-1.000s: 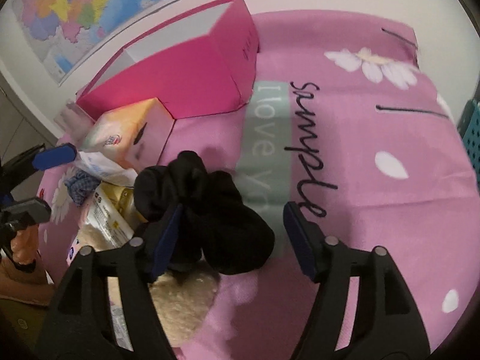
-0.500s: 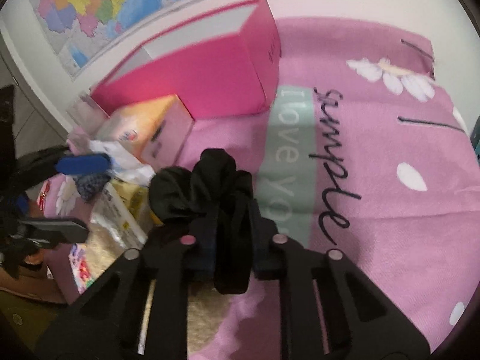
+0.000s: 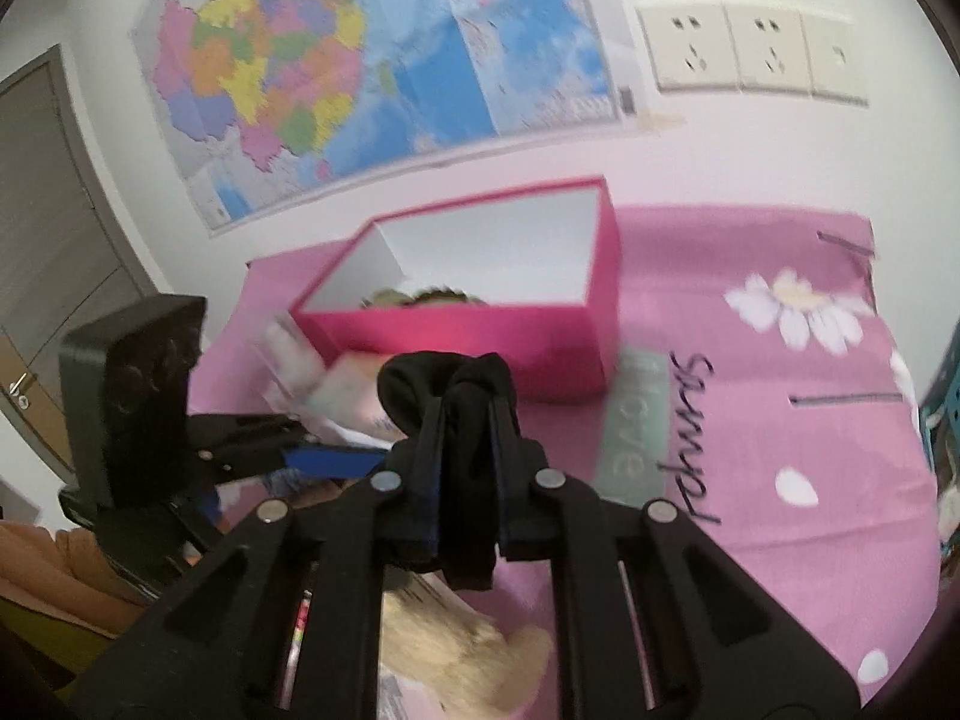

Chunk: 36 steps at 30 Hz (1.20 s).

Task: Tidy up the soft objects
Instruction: 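Grasp the black scrunchie with the right tool and lift it, then carry the black scrunchie into the pink box and open the right tool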

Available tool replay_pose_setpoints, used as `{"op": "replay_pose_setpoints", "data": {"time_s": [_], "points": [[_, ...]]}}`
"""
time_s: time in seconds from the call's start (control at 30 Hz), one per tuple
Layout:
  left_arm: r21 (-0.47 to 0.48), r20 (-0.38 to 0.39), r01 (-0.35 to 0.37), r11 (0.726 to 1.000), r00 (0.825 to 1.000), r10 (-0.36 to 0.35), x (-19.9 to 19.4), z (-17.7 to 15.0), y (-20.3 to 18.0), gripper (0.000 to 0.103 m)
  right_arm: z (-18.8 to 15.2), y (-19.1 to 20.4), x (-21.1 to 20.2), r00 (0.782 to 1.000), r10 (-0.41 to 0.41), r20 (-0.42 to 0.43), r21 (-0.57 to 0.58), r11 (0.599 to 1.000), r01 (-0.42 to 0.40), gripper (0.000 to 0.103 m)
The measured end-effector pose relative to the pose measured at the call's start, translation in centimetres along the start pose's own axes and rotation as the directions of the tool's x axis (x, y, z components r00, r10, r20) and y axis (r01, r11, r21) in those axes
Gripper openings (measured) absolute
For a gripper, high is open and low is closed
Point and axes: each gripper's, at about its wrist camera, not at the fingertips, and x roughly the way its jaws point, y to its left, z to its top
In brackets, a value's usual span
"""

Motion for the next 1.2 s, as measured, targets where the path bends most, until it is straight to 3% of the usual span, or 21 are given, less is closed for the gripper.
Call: {"op": "replay_pose_setpoints", "data": {"time_s": [0.1, 0.27, 0.47, 0.67, 1.07, 1.17, 1.2], "points": [[0.014, 0.046, -0.032, 0.999, 0.998, 0.032, -0.9, 0.9, -0.1, 0.065, 1.3, 0.9, 0.0, 1.000, 0.014, 0.028, -0.020, 1.000, -0.013, 0.014], [-0.008, 0.088, -0.087, 0.996, 0.992, 0.087, -2.2, 3.2, 1.3, 0.045, 4.2, 1.6, 0.5, 0.996, 0.034, 0.081, -0.043, 0.999, -0.031, 0.014], [-0.026, 0.133, -0.127, 0.992, 0.983, 0.129, -3.3, 5.6, 3.1, 0.034, 7.0, 1.3, 1.9, 0.992, 0.049, 0.113, -0.036, 0.998, -0.045, 0.014], [-0.047, 0.126, -0.186, 0.981, 0.974, 0.191, -2.5, 8.0, 5.0, 0.028, 9.0, 0.4, 4.2, 0.993, 0.027, 0.113, -0.005, 1.000, -0.027, 0.014], [-0.095, 0.021, -0.293, 0.951, 0.955, 0.296, 2.0, 9.6, 8.9, 0.025, 9.7, -2.9, 10.6, 0.999, -0.026, 0.033, 0.065, 0.998, 0.024, 0.016], [-0.114, -0.002, -0.301, 0.947, 0.953, 0.303, 2.8, 9.6, 9.6, 0.025, 9.3, -3.7, 12.0, 0.998, -0.060, 0.011, 0.069, 0.996, 0.059, 0.020], [-0.124, -0.009, -0.302, 0.945, 0.953, 0.303, 3.0, 9.5, 9.9, 0.025, 9.1, -3.8, 12.4, 0.996, -0.087, 0.000, 0.062, 0.994, 0.087, 0.026]]}}
